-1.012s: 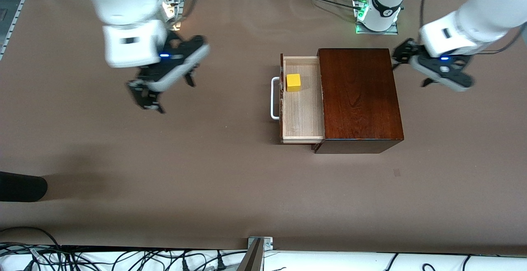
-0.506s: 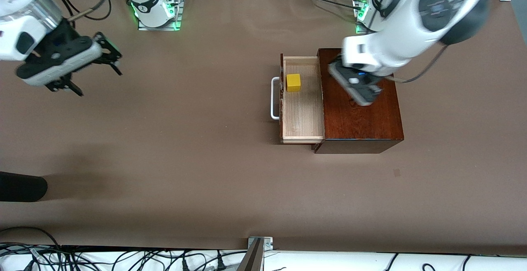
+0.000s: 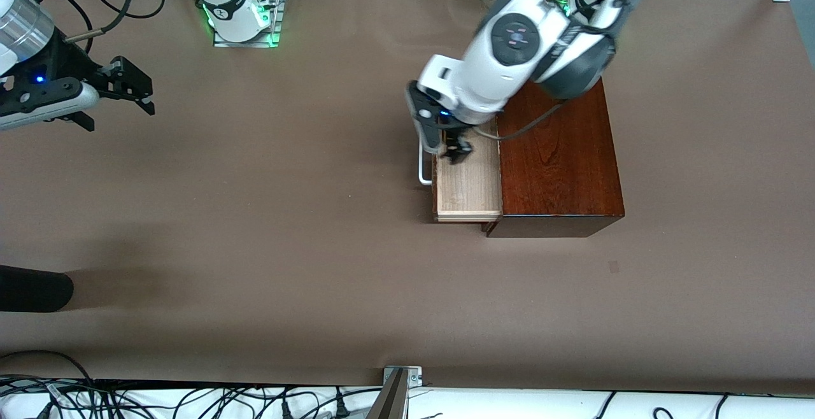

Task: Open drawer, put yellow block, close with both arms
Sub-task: 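Withdraw the right gripper while the left gripper reaches the drawer handle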

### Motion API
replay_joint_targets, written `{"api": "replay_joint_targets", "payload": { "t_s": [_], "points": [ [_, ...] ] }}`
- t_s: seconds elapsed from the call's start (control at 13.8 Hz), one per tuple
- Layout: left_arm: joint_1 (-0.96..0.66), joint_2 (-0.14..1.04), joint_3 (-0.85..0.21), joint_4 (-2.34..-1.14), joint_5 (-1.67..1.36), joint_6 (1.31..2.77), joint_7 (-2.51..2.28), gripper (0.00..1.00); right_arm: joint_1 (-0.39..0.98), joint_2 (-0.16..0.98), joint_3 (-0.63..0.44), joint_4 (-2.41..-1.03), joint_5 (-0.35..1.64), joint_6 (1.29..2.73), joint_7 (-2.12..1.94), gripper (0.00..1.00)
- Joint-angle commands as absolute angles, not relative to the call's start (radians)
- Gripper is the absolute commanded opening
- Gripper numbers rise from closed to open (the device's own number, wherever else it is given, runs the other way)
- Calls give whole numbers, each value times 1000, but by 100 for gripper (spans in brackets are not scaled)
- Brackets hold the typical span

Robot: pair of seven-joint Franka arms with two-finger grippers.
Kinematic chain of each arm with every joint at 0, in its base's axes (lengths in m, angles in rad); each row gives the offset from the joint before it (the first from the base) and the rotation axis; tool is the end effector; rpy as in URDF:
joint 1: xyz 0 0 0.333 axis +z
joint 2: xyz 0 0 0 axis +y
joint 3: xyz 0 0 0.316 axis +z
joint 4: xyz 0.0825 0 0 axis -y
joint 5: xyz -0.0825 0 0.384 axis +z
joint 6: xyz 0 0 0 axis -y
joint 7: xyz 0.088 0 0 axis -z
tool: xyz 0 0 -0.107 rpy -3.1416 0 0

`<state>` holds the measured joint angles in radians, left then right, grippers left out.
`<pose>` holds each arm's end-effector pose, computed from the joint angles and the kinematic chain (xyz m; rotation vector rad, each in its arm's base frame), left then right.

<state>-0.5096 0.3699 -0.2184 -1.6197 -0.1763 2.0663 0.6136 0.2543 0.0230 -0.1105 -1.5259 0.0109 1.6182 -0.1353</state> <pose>0.5060 -0.4409 0.4236 2.3544 -1.6920 0.1014 0.5609 0.0831 0.6373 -3.1006 -0.4355 -0.1087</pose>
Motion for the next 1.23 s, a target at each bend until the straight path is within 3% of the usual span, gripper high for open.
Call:
{"api": "replay_joint_targets", "payload": {
  "t_s": [0.0, 0.43, 0.72, 0.94, 1.16],
  "points": [
    [-547, 431, -253, -1583, -172, 2072, 635, 100, 233, 8, -77, -1545, 11, 1605, -78, 100],
    [-595, 518, -279, -1583, -70, 2092, 637, 100, 233, 31, -77, -1534, -21, 1612, -75, 100],
    [-609, 581, -272, -1603, 44, 2210, 820, 100, 232, 32, -81, -1517, -18, 1617, -75, 100],
    [-603, 569, -261, -1646, 83, 2194, 867, 100, 238, 61, -74, -1489, -18, 1600, -75, 100],
    [-601, 554, -213, -1646, 84, 2080, 922, 100, 235, 63, -75, -1488, -20, 1595, -83, 100]
  ]
}}
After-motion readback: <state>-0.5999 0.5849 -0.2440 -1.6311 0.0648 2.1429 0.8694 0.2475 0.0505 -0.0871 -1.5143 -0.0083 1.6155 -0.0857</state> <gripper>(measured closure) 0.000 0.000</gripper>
